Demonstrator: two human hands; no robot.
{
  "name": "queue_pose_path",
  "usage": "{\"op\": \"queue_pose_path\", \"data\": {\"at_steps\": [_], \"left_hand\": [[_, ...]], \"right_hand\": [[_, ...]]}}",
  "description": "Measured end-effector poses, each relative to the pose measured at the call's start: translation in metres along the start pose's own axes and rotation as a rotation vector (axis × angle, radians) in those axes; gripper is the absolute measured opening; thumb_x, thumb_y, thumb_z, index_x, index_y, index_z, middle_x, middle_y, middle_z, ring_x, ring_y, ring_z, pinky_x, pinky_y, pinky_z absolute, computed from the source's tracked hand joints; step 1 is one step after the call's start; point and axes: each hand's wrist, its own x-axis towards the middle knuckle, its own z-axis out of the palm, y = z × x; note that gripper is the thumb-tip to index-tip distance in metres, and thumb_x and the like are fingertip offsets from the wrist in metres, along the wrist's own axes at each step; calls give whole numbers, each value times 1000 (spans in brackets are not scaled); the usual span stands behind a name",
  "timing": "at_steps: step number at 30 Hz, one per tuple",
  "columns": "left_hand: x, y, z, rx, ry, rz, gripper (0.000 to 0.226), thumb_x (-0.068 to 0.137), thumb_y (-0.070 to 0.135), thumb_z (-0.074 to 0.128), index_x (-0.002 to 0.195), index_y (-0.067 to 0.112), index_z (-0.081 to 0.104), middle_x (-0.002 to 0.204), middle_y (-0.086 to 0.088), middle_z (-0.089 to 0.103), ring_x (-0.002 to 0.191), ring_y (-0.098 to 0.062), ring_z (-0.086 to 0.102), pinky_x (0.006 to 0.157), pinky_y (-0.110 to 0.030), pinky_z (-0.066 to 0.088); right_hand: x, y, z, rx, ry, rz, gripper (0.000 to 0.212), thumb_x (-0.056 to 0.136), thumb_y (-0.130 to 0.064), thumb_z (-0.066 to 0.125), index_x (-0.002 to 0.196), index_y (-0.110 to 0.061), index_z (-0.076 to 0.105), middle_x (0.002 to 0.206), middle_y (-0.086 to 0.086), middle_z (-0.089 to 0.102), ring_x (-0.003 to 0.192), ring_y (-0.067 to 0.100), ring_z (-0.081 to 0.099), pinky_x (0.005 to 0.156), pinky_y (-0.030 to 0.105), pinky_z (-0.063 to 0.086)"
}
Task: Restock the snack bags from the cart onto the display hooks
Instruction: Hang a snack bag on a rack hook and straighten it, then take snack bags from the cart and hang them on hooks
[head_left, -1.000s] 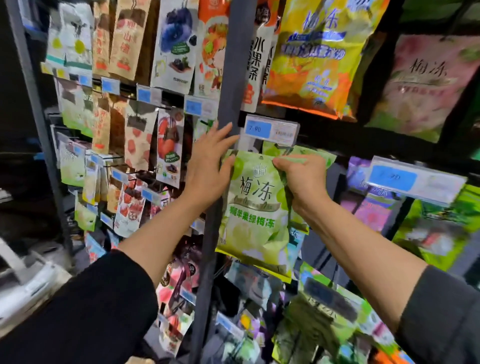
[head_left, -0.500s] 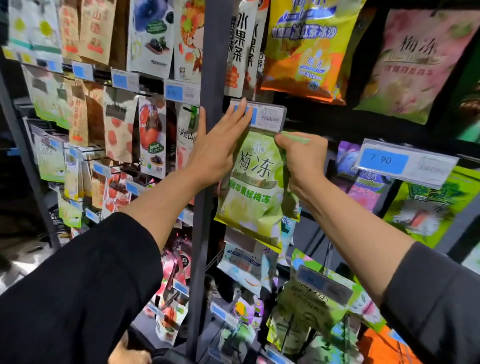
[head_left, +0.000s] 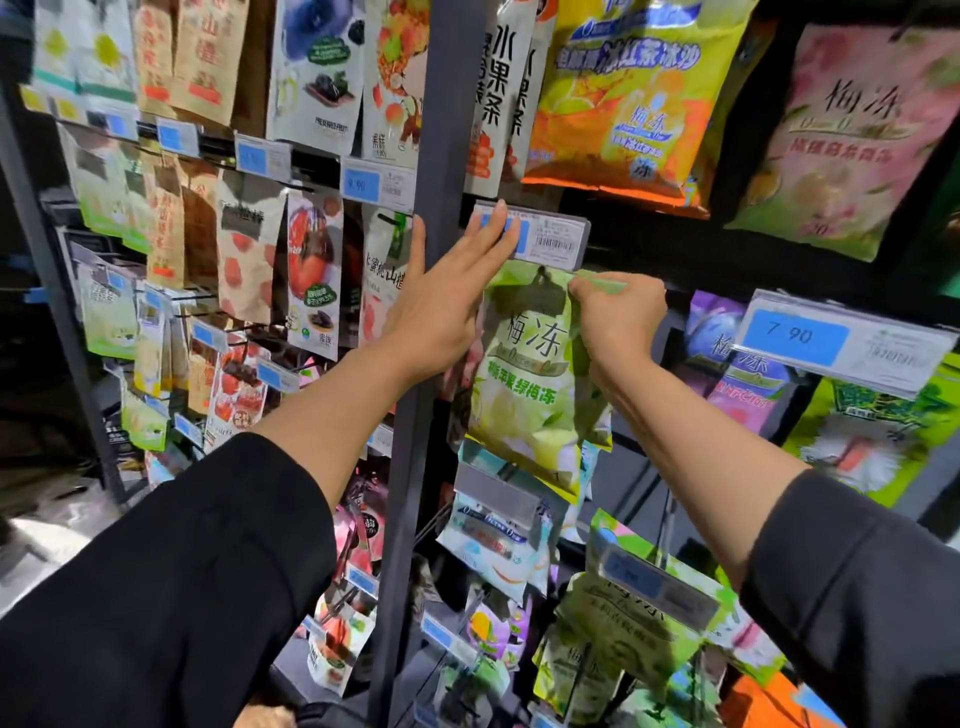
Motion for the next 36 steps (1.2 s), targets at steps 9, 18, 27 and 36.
{"op": "queue_pose_path", "data": {"at_steps": [9, 18, 27, 36], "left_hand": [[-4, 6, 16, 142, 21, -8, 77, 86, 3, 36, 152, 17, -3, 159, 0, -10, 149, -19, -3, 112, -59, -15], [-36, 36, 52, 56, 156, -134, 84, 78, -6, 55, 152, 8, 17, 160, -12, 16, 148, -25, 15, 116, -60, 2], [-100, 194, 108, -507, 4, -234, 55, 87, 10, 56, 140, 5, 43, 143, -15, 44, 132, -27, 37, 109, -50, 33], [-142, 491, 118, -875, -296, -36, 41, 88, 39, 42, 107, 11, 65, 96, -9, 69, 88, -29, 65, 76, -38, 49]], "right_hand": [[34, 26, 5, -70, 21, 47, 23, 81, -17, 72, 101, -7, 75, 104, 11, 73, 100, 23, 66, 90, 29, 49], [15, 55, -19, -44, 51, 75, 27, 76, -29, 81, 71, -14, 59, 70, 7, 56, 67, 11, 46, 62, 25, 37], [-82, 98, -158, 41, 86, 148, 18, 78, -7, 77, 87, -1, 63, 71, 2, 62, 65, 5, 58, 65, 14, 47], [-182, 115, -472, -166, 491, 160, 11, 83, -9, 73, 80, -16, 65, 64, -2, 61, 56, -3, 53, 61, 14, 46]]}}
